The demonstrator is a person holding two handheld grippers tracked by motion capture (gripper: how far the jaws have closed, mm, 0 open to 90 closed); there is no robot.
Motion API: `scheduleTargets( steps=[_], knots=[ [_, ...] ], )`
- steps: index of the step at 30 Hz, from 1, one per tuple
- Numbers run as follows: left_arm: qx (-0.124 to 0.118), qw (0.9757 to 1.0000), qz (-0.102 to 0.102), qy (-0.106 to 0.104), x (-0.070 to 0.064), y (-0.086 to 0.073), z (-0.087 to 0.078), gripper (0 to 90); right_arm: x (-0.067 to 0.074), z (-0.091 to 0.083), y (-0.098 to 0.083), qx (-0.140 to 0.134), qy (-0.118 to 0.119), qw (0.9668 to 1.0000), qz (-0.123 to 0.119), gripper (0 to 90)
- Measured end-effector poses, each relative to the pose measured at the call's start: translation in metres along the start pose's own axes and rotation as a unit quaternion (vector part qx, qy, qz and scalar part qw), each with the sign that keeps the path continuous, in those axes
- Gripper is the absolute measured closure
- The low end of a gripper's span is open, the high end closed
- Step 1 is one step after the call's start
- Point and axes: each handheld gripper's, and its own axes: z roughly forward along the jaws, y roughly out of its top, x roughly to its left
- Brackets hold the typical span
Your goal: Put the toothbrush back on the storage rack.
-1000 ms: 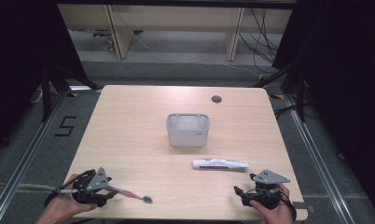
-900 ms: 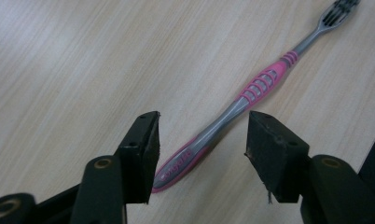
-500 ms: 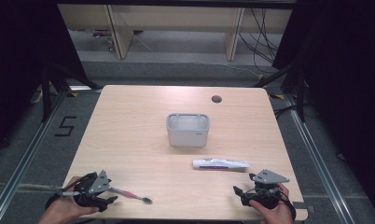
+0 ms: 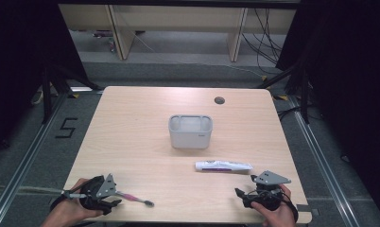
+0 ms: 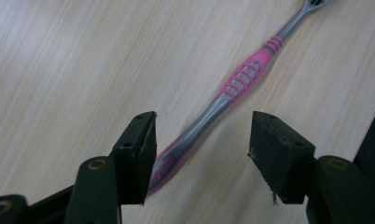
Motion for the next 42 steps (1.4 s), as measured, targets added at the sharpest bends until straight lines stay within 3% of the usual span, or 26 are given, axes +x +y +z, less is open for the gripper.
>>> scheduleTargets(
  steps=[2,3,4,5,7,14,16,17,21,23,25,27,30,33,34,35,37,38,39,40,42],
  knots=[
    [0.005,0.9999,0.013,-0.005,-0.001,0.004,0.001,43.8,0.001,0.0,0.001,-0.002,-0.001,1.0,0.002,21.7],
    [0.004,0.9999,0.016,-0.005,-0.001,0.006,0.002,44.7,0.003,0.0,0.001,0.002,-0.004,0.9999,0.016,21.7],
    [0.006,0.9997,0.023,-0.011,-0.001,0.008,0.002,46.0,0.001,0.0,0.001,-0.002,-0.004,1.0,0.001,21.7],
    [0.007,0.9996,0.025,-0.01,-0.001,0.009,0.002,47.0,0.003,0.0,0.001,0.004,-0.002,0.9999,0.013,21.7],
    [0.01,0.9995,0.027,-0.015,0.0,0.011,0.003,49.2,0.0,0.001,0.002,-0.001,0.0,1.0,-0.006,21.7],
    [0.031,0.9977,0.043,-0.041,-0.001,0.018,0.013,56.1,0.001,0.001,0.002,-0.003,0.001,1.0,-0.006,21.8],
    [0.028,0.9977,0.04,-0.047,0.0,0.018,0.014,57.4,0.0,0.0,0.002,-0.006,-0.005,0.9999,-0.012,21.8],
    [0.026,0.9977,0.038,-0.049,0.0,0.018,0.014,57.8,0.003,0.0,0.002,0.002,0.0,1.0,0.009,21.8],
    [0.034,0.9971,0.036,-0.058,0.002,0.02,0.014,63.4,0.0,0.0,0.002,0.004,0.015,0.9999,-0.001,21.8],
    [0.034,0.997,0.033,-0.062,0.003,0.021,0.016,66.3,0.001,0.0,0.002,-0.003,0.002,1.0,-0.004,21.8],
    [0.04,0.9962,0.035,-0.068,0.004,0.022,0.015,67.0,-0.001,0.002,0.002,-0.008,0.009,0.9999,-0.008,21.8],
    [0.042,0.9961,0.033,-0.07,0.004,0.022,0.015,68.1,-0.001,0.001,0.002,-0.007,-0.003,0.9999,-0.013,21.8],
    [0.051,0.9954,0.025,-0.077,0.006,0.023,0.016,71.2,0.002,0.0,0.002,-0.003,-0.006,1.0,0.0,21.8],
    [0.064,0.9942,0.022,-0.084,0.007,0.026,0.016,72.5,0.0,0.0,0.002,-0.01,-0.007,0.9998,-0.016,21.8],
    [0.067,0.9938,0.03,-0.083,0.008,0.028,0.017,73.2,0.001,0.0,0.002,-0.007,-0.008,0.9999,-0.007,21.8],
    [0.07,0.9937,0.016,-0.087,0.006,0.028,0.017,74.0,0.002,0.0,0.002,-0.005,0.001,1.0,0.004,21.8],
    [0.073,0.9928,0.035,-0.088,0.008,0.032,0.018,75.3,0.001,0.0,0.002,-0.006,-0.008,0.9999,-0.003,21.8],
    [0.077,0.9926,0.021,-0.092,0.006,0.032,0.018,75.9,0.002,0.0,0.002,-0.007,-0.006,1.0,-0.001,21.8],
    [0.076,0.9923,0.039,-0.09,0.008,0.034,0.019,76.2,0.002,0.001,0.002,-0.005,0.001,1.0,0.003,21.8],
    [0.081,0.992,0.024,-0.094,0.007,0.034,0.019,76.8,0.004,-0.001,0.001,0.0,-0.004,0.9999,0.015,21.8],
    [0.08,0.9918,0.038,-0.092,0.009,0.035,0.02,79.7,0.002,0.001,0.002,-0.006,-0.002,1.0,0.002,21.8]
  ],
)
